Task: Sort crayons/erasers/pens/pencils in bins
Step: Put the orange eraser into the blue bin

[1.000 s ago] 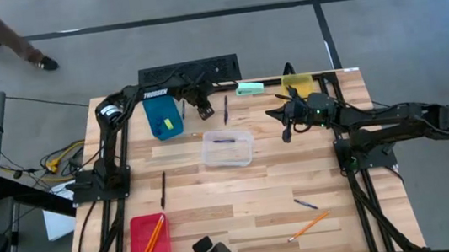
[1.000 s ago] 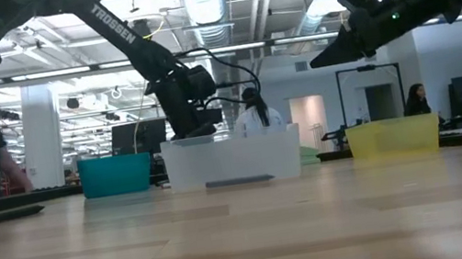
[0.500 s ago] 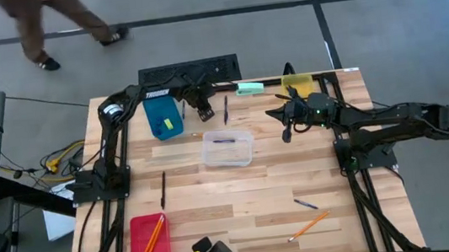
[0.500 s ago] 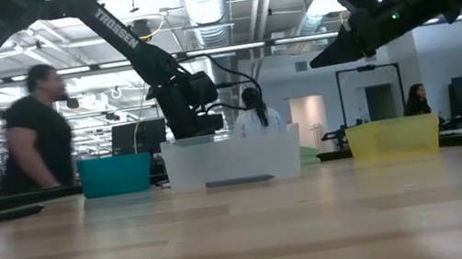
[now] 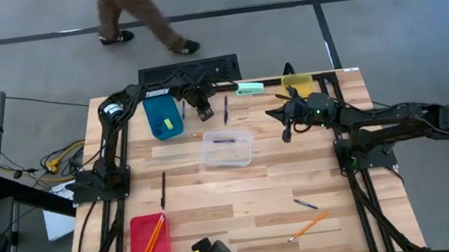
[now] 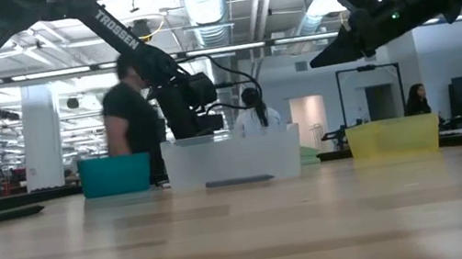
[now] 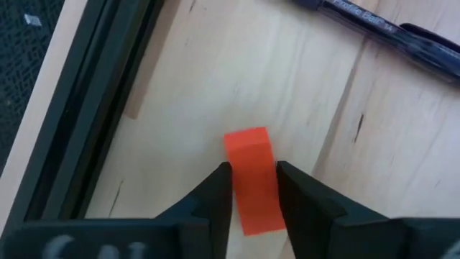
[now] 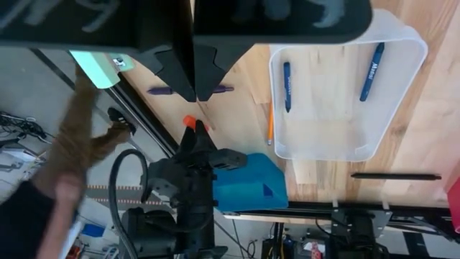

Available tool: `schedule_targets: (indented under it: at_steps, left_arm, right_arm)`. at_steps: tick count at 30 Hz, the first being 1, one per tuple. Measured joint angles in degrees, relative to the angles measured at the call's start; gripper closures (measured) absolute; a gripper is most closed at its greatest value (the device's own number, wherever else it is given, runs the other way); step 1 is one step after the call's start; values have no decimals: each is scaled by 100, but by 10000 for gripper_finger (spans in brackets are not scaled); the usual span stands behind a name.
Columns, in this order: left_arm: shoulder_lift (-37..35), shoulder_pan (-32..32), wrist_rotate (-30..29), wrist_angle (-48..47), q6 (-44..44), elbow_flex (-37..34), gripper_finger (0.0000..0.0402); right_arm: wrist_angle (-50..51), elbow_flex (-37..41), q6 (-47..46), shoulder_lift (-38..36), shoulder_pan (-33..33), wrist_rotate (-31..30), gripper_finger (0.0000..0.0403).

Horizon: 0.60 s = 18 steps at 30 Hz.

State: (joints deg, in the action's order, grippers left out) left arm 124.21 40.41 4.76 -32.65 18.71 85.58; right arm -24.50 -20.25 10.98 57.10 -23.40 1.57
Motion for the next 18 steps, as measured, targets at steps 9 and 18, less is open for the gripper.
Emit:
schedule_targets:
  at_steps: [9,18]
  left_arm:
    - [55,14,24,-608,248,508,340]
    - [69,9,-122,-1465,442,1210,340]
  right_arm:
    - [0,0,1,0,0,-1,397]
    - [3,0,2,0,0,1,396]
